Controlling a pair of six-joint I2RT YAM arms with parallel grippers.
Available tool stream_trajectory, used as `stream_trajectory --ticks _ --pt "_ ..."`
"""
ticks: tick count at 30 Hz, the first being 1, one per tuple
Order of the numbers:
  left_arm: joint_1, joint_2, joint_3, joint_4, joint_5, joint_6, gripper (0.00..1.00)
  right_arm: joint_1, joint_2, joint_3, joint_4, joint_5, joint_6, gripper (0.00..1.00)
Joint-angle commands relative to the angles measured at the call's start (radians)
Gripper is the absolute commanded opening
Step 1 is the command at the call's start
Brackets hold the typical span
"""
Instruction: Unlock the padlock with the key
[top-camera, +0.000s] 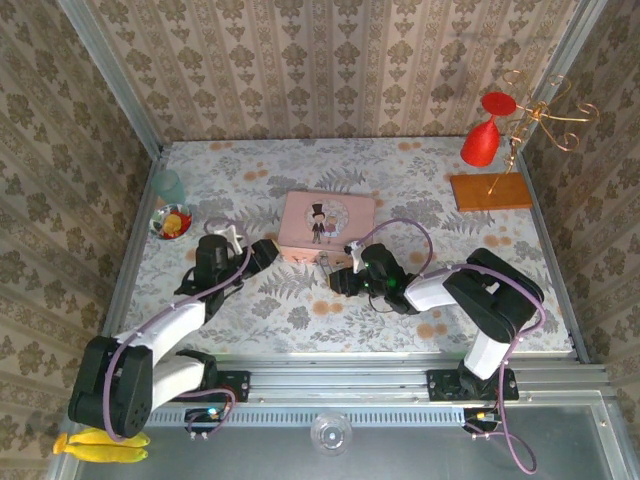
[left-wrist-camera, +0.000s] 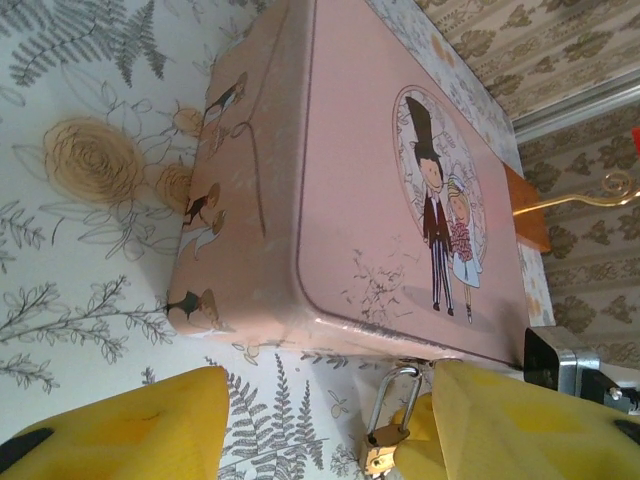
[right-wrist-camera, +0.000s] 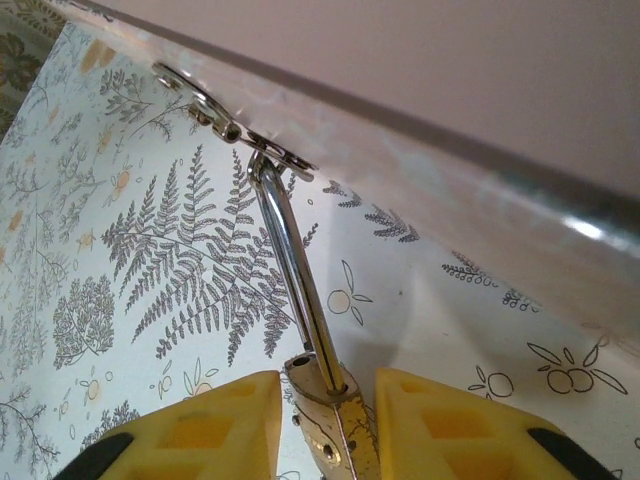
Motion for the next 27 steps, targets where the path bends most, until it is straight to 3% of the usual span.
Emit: stream_trajectory --ticks 1,16,27 --pt "0.008 0.031 0.061 -0.069 0.017 0.084 0.57 0.010 0.006 0.024 -0.089 -0.030 -0.003 0.29" --pt "0.005 0.147 0.227 -0.260 -0.022 0.189 0.55 0.066 0.027 0.067 -0.174 0.045 -0.032 0.28" --pt "0.006 0.300 0.438 -0.400 -0.035 0.331 0.55 0.093 -0.006 0.109 -0.326 0.186 -0.026 0.08"
